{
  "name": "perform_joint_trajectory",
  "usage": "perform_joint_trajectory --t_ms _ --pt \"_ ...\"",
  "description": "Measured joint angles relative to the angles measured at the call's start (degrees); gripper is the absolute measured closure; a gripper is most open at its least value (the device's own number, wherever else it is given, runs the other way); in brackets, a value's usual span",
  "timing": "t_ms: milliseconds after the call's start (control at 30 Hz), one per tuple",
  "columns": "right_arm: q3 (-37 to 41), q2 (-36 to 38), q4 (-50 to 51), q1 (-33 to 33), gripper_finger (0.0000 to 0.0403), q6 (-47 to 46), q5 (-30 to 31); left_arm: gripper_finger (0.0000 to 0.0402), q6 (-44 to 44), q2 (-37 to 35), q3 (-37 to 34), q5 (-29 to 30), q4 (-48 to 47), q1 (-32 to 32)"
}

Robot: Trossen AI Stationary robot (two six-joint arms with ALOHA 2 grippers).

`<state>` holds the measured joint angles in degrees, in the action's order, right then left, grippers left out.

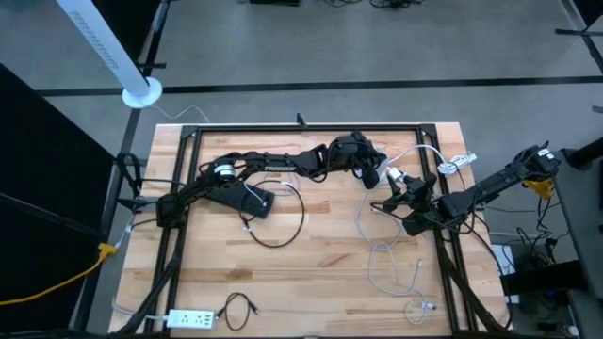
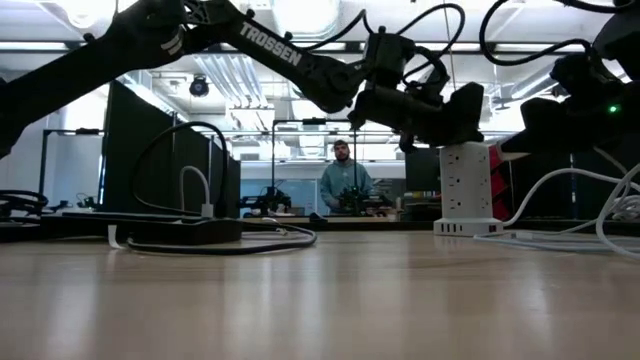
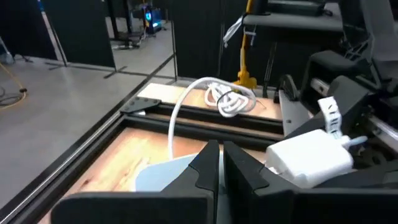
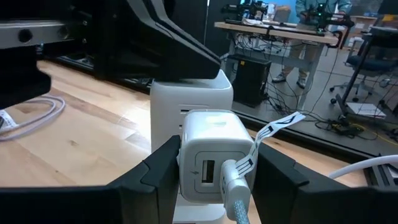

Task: Insert USB
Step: Insert the white charger adapter into the top white outlet extension

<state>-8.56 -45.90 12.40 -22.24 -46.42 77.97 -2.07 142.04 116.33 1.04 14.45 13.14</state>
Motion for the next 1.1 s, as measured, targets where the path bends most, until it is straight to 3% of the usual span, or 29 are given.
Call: perform_joint_trajectory --t_ms 233,433,633,833,1100 --pt "0.0 -2.3 -4.5 0.3 0.0257 1.2 -0.5 0.0401 0.0 -0.1 -1.3 0.0 0.3 0.0" --pt "0.0 -4.1 -21.9 1.2 0.0257 21.0 0.4 0.0401 -0.1 -0.2 -2.0 0.0 0.1 -0.1" --pt "2.5 -4.3 -21.1 2.3 0.0257 11.3 -1.8 0.0402 -0.3 -0.2 -2.1 0.0 -0.2 -0.1" --pt "1.4 -4.4 -27.9 1.8 0.0257 25.2 -1.9 0.0402 -0.1 -0.2 -2.1 0.0 -0.4 -0.1" --pt "3.3 -4.9 -27.6 2.6 0.0257 18.5 -1.6 0.0402 0.0 -0.2 -2.2 -0.1 -0.4 -0.2"
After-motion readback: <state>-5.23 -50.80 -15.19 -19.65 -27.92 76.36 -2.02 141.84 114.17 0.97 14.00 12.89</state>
